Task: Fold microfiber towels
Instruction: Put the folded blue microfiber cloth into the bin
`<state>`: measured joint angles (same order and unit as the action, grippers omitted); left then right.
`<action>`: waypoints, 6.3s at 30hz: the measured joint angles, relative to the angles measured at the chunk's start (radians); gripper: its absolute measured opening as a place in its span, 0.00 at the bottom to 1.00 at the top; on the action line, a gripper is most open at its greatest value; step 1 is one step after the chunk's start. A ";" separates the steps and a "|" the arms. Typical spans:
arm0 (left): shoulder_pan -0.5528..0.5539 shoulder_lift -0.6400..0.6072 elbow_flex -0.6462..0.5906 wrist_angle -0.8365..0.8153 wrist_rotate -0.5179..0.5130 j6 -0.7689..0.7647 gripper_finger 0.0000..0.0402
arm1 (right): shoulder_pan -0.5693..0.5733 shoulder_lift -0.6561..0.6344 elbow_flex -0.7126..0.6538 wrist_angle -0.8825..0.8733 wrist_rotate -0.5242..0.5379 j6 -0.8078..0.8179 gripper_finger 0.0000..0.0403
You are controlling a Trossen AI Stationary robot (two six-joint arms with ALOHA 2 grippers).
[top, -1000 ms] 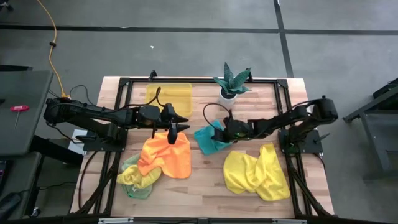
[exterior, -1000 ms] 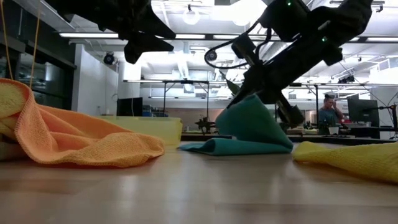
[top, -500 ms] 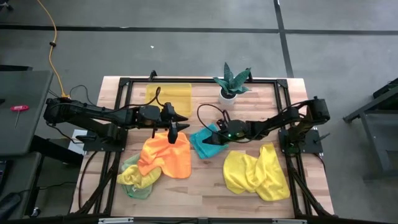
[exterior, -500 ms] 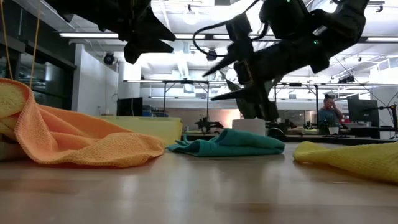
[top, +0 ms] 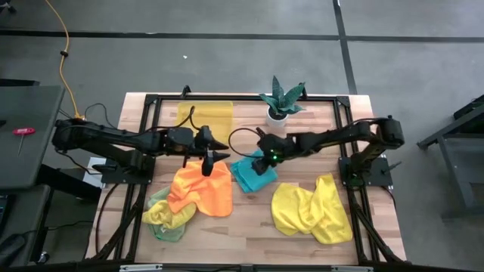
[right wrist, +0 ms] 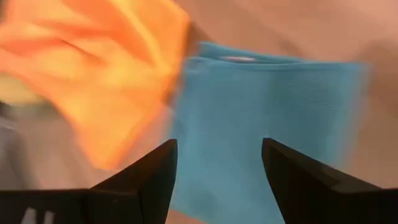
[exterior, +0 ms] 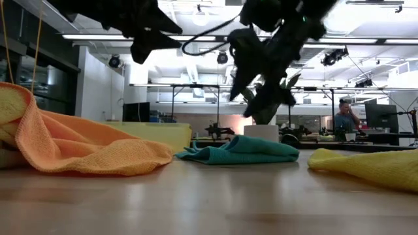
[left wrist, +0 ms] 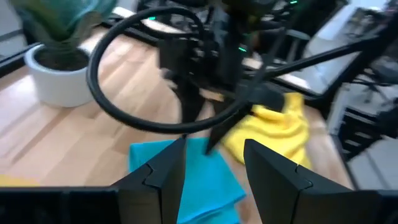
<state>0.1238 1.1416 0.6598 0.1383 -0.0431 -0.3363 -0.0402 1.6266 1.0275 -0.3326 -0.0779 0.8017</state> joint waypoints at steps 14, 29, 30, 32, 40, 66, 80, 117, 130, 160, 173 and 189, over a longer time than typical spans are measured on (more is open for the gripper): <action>0.000 -0.075 0.000 -0.008 0.028 -0.021 0.38 | -0.038 -0.001 -0.129 -0.084 0.001 -0.078 0.56; 0.000 -0.075 0.000 0.002 -0.025 -0.028 0.38 | -0.002 0.082 -0.159 0.031 0.038 -0.041 0.49; 0.000 -0.075 0.000 0.002 -0.025 -0.028 0.38 | 0.001 0.086 -0.158 0.037 0.040 -0.033 0.48; 0.000 -0.074 0.000 0.002 -0.025 -0.028 0.38 | 0.004 0.093 -0.158 0.046 0.039 -0.012 0.44; 0.000 -0.074 0.000 0.001 -0.025 -0.027 0.38 | -0.001 0.092 -0.156 -0.027 0.113 0.137 0.11; 0.000 -0.074 0.009 -0.031 -0.022 0.050 0.38 | -0.054 -0.378 -0.465 0.024 0.194 0.410 0.00; 0.067 0.020 0.311 -0.263 0.059 0.183 0.42 | -0.084 -0.377 -0.032 -0.181 -0.038 -0.351 0.00; 0.122 0.422 0.672 -0.641 0.558 0.437 0.74 | 0.075 -0.022 0.491 -0.369 -0.140 -0.867 0.00; 0.121 0.422 0.673 -0.667 0.562 0.479 0.73 | 0.066 -0.023 0.543 -0.417 -0.123 -0.915 0.00; 0.155 0.355 0.673 -0.947 0.344 0.531 0.01 | 0.019 -0.036 0.543 -0.573 0.139 -0.802 0.26; 0.451 0.162 0.632 -1.110 0.237 0.503 0.00 | -0.109 -0.037 0.543 -0.651 0.174 -0.857 0.52; 0.674 0.425 0.658 -1.100 0.419 0.751 0.00 | -0.131 -0.037 0.543 -0.651 0.173 -0.833 0.52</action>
<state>0.7975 1.5666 1.3178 -0.9617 0.3760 0.4147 -0.1715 1.5898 1.5703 -0.9833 0.0952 -0.0313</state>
